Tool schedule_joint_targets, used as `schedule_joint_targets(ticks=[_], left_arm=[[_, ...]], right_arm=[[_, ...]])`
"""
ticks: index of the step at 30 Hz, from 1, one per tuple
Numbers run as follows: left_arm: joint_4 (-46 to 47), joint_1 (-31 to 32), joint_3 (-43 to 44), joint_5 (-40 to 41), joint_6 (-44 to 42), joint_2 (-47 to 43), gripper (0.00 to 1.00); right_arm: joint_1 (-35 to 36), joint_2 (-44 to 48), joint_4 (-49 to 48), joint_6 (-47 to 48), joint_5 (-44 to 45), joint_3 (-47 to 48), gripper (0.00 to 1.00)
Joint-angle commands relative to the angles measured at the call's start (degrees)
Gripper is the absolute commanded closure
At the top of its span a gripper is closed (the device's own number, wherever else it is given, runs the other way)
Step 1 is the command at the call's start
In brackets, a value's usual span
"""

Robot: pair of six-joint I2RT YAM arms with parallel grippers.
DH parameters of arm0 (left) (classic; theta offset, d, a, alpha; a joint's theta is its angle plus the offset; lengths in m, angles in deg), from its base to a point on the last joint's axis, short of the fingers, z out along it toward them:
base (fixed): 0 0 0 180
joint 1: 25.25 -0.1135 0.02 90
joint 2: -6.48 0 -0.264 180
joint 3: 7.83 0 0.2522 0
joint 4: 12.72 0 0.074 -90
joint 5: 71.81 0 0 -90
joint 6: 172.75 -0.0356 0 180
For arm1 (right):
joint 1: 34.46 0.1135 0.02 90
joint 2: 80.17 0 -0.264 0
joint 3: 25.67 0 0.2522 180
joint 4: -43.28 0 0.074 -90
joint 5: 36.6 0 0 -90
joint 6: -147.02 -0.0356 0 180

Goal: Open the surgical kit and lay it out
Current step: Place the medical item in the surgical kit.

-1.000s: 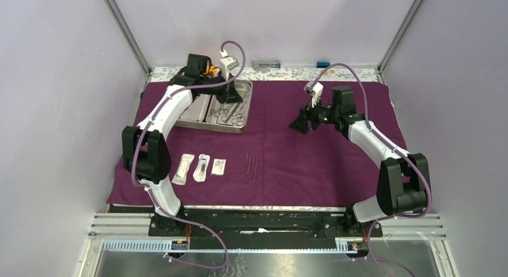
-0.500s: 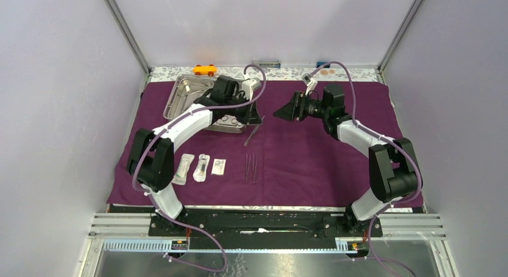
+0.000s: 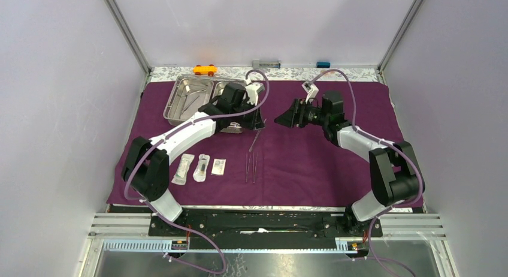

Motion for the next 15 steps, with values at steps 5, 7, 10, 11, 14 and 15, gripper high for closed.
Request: schedule_joint_targets(ticks=[5, 7, 10, 11, 14, 15], left_arm=[[-4.2, 0.1, -1.6, 2.2, 7.1, -2.6, 1.0], [-2.6, 0.5, -3.0, 2.0, 9.3, -2.8, 1.0], [-1.3, 1.5, -5.1, 1.7, 13.0, -2.9, 1.0], [-1.1, 1.6, -5.5, 1.1, 14.8, -2.6, 1.0], [-0.5, 2.1, -6.3, -0.6, 19.6, -1.5, 1.0], [-0.2, 2.4, -6.6, -1.1, 21.0, -1.1, 1.0]], right_arm=[[-4.5, 8.1, 0.2, 6.7, 4.2, -5.5, 0.26], [-5.5, 8.8, 0.5, 7.4, 4.2, -6.0, 0.26], [-7.0, 10.6, 1.9, 9.3, 4.8, -6.7, 0.26], [-7.6, 11.5, 2.1, 9.8, 5.3, -7.2, 0.26], [-9.7, 14.7, 2.7, 11.4, 6.5, -8.8, 0.26], [-10.3, 15.8, 3.3, 12.0, 6.9, -9.3, 0.26]])
